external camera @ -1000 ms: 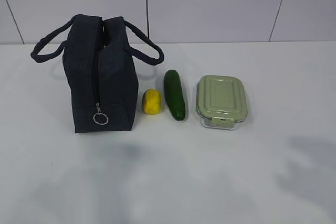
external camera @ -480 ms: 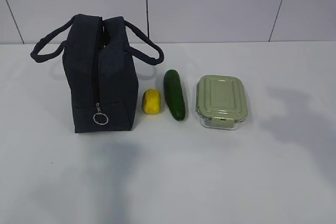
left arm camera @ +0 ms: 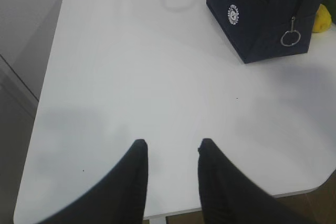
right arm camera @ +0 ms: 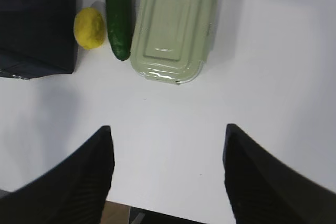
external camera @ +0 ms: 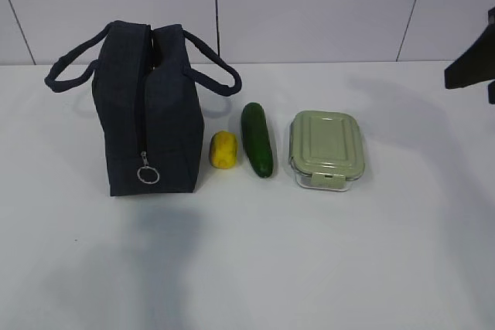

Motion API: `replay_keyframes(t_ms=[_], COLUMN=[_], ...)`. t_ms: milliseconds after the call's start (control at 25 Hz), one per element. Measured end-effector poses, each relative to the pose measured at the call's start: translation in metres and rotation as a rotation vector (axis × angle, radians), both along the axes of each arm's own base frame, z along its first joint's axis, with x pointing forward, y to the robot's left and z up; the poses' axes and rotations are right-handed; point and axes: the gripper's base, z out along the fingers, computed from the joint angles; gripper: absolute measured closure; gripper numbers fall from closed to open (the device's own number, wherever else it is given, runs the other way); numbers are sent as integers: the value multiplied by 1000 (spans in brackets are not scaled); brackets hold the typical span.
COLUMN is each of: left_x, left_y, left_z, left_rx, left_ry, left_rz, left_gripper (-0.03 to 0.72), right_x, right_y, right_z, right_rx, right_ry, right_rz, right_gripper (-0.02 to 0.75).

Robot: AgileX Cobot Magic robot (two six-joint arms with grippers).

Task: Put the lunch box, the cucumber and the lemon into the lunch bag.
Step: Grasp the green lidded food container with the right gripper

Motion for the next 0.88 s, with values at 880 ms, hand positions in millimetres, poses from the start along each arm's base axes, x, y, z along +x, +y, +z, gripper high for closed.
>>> replay_keyframes(t_ms=[880], left_x=[0], left_y=[0], left_z=[0], left_rx=[0], left_ry=[0], left_rz=[0], left_gripper=[452], right_x=[76], right_y=[-60], right_z=[-94], right_rx=[457], right_ry=[178], right_rz=[70], right_gripper=[244])
